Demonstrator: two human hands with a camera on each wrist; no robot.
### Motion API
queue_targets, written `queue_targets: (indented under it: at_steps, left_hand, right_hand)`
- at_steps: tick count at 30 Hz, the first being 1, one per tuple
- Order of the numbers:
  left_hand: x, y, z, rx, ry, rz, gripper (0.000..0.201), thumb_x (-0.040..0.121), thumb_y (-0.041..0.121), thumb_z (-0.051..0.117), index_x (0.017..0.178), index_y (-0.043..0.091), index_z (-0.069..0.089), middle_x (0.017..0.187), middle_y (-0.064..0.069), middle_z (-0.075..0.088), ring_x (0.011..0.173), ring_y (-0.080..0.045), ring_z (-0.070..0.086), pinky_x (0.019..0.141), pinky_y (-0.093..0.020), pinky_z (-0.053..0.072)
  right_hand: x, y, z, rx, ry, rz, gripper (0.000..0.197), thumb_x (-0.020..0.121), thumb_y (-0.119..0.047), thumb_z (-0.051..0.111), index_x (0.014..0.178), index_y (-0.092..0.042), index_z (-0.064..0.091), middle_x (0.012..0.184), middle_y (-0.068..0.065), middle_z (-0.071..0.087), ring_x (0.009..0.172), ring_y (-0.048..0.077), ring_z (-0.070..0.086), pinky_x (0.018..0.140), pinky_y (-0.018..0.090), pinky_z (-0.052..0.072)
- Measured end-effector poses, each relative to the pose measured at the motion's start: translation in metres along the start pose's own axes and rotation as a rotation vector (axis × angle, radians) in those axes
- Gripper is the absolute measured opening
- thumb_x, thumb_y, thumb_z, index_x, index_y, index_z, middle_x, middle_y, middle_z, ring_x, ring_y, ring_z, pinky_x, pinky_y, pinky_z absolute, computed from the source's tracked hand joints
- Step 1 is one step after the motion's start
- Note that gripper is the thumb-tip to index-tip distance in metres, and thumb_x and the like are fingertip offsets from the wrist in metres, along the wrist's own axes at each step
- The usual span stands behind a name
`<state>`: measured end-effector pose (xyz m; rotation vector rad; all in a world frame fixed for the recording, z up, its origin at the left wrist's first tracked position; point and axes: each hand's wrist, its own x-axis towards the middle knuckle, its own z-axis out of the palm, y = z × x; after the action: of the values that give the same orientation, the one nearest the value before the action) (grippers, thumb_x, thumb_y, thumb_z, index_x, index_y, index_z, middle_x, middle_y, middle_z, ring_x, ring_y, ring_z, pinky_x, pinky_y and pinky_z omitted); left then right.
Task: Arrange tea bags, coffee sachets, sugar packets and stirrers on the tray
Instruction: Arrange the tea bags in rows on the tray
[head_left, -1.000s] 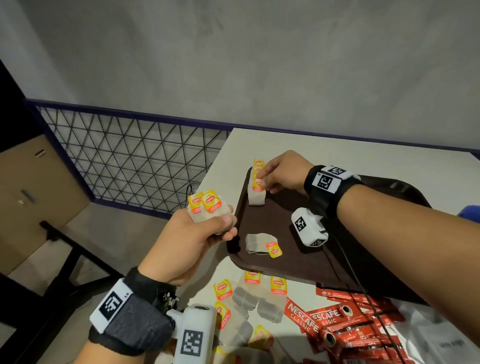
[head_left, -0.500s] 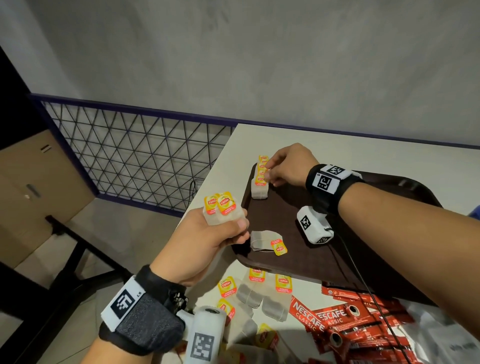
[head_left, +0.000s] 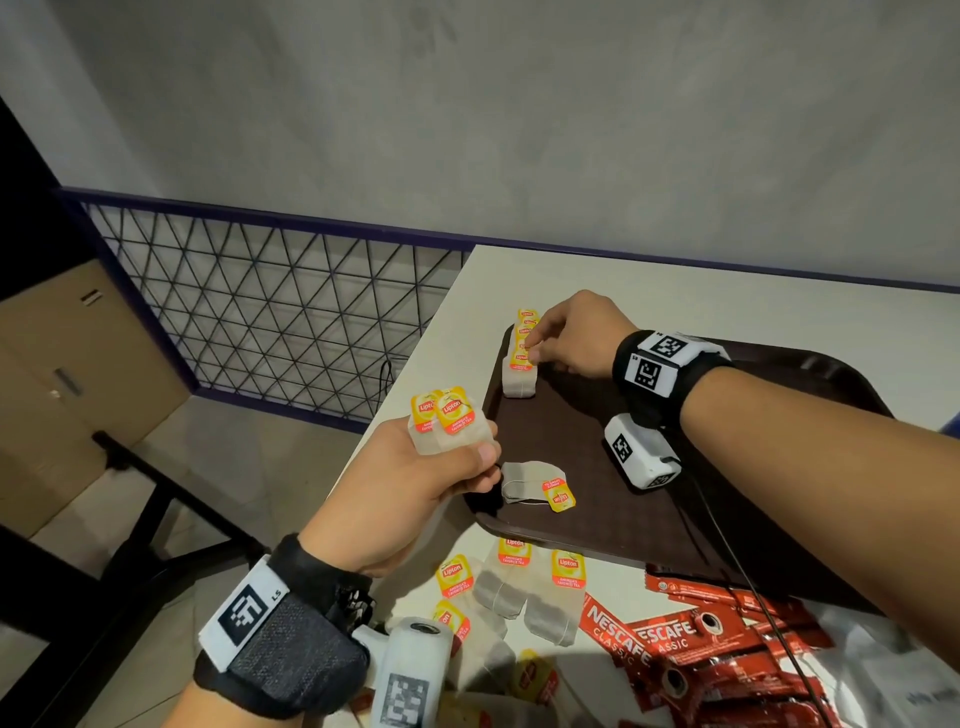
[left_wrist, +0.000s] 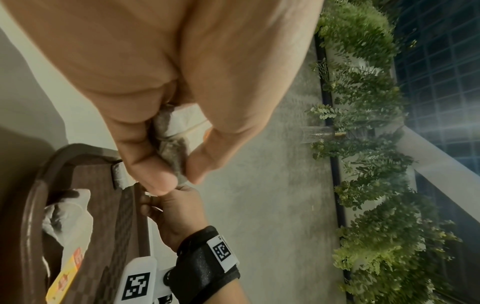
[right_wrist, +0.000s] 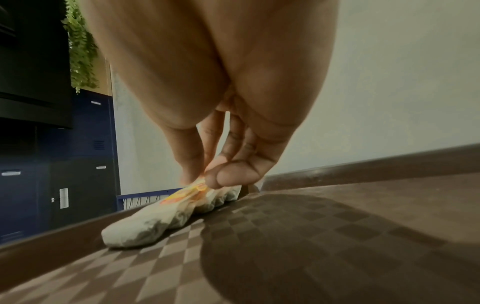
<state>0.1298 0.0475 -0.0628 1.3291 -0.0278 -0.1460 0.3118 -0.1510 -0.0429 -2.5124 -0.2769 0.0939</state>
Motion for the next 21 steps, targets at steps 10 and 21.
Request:
queue_targets:
  at_steps: [10, 21]
  left_hand:
    - [-0.002, -0.001, 0.002, 0.023, -0.004, 0.006, 0.016, 0.093, -0.010, 0.061, 0.107, -0.007, 0.069, 0.089, -0.019, 0.069, 0.076, -0.024, 0.067, 0.073, -0.025, 0.058]
    - [-0.002, -0.003, 0.007, 0.008, 0.031, -0.037, 0.017, 0.092, -0.010, 0.064, 0.106, -0.005, 0.071, 0.090, -0.017, 0.073, 0.079, -0.025, 0.070, 0.073, -0.025, 0.059]
  right_hand:
    - [-0.025, 0.002, -0.002, -0.111, -0.319, 0.090, 0.023, 0.092, -0.028, 0.078, 0.096, -0.005, 0.080, 0.093, 0.012, 0.079, 0.077, 0.023, 0.072, 0.074, 0.035, 0.064]
    - [-0.033, -0.003, -0.001, -0.152, -0.311, 0.070, 0.022, 0.095, -0.030, 0.074, 0.096, -0.009, 0.079, 0.094, 0.009, 0.079, 0.068, 0.016, 0.068, 0.059, 0.025, 0.057]
